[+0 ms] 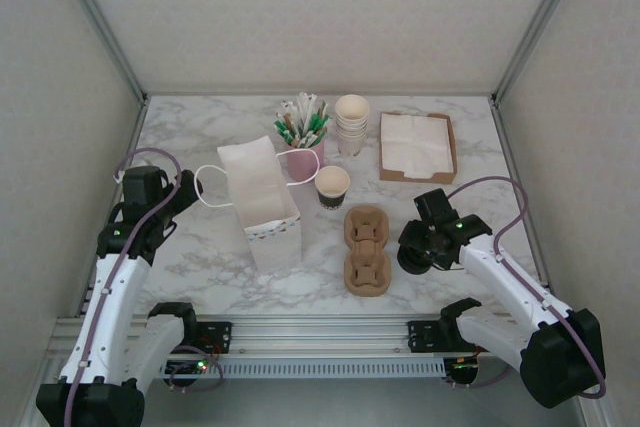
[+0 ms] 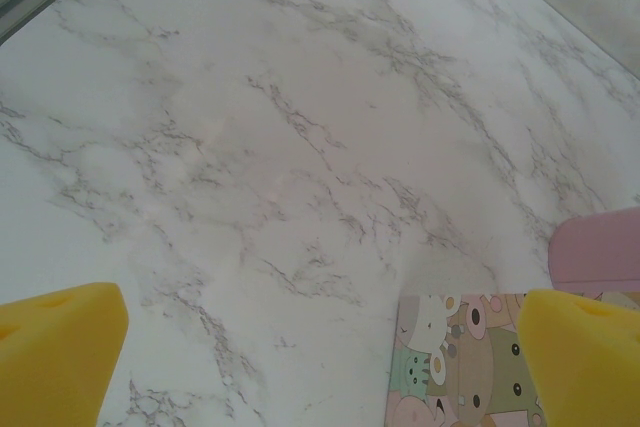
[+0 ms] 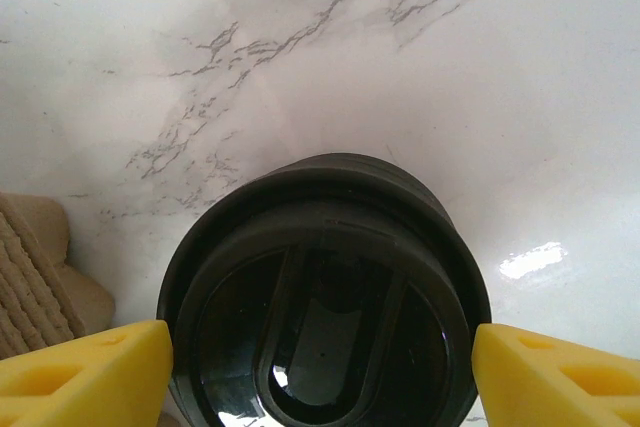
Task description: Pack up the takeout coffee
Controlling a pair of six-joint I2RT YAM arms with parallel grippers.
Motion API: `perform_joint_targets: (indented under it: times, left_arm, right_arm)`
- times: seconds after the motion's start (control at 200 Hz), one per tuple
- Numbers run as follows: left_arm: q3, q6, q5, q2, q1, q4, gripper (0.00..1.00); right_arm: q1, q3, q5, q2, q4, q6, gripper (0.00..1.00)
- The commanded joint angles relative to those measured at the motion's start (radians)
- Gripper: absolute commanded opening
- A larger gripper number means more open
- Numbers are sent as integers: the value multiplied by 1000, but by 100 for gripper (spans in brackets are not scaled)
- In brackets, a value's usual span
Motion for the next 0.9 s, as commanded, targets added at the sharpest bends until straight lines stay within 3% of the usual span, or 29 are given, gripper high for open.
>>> perform_joint_targets:
  times: [0.0, 0.455, 0.891]
  left_arm:
    - [-11, 15, -9, -3, 9, -11, 100]
    - [-11, 15, -8, -5, 9, -11, 100]
    - [-10, 14, -10, -4, 8, -11, 100]
  right_arm:
    - [-6, -19, 2, 7, 17, -9, 80]
    - [-7, -37, 2, 25, 33, -19, 82]
    - [-6, 8, 7, -3, -10, -29, 74]
